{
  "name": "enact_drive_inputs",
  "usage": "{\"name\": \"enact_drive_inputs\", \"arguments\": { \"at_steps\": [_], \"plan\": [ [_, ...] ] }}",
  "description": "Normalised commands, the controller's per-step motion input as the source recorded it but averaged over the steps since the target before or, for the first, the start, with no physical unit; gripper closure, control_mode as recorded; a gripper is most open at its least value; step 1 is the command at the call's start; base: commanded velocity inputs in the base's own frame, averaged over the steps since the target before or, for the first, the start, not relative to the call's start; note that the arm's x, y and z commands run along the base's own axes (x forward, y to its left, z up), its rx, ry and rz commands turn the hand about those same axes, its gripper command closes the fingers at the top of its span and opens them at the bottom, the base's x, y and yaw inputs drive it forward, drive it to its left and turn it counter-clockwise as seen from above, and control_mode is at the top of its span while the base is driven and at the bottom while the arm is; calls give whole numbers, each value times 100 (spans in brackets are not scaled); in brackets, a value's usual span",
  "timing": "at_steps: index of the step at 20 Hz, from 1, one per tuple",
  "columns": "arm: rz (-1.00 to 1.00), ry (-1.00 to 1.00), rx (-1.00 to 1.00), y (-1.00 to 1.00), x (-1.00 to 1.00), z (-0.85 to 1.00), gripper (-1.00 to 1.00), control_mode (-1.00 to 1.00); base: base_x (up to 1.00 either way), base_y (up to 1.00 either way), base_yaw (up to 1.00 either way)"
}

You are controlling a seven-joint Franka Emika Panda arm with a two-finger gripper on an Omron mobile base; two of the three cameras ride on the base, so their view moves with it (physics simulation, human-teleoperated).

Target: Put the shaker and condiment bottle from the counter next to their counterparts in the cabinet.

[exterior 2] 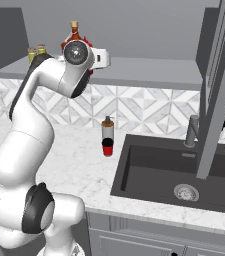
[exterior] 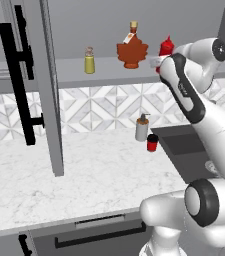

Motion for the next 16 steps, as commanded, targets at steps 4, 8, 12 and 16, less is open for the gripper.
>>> {"name": "enact_drive_inputs", "arguments": {
  "at_steps": [4, 8, 12, 16],
  "plan": [
    [-7, 0, 4, 1, 69, -4, 100, -100, 0, 0, 0],
    [-6, 0, 3, 1, 64, -6, 100, -100, 0, 0, 0],
    [-4, 0, 2, 7, 58, -11, 100, -100, 0, 0, 0],
    [0, 2, 0, 19, 39, -24, 100, -100, 0, 0, 0]
  ]
}}
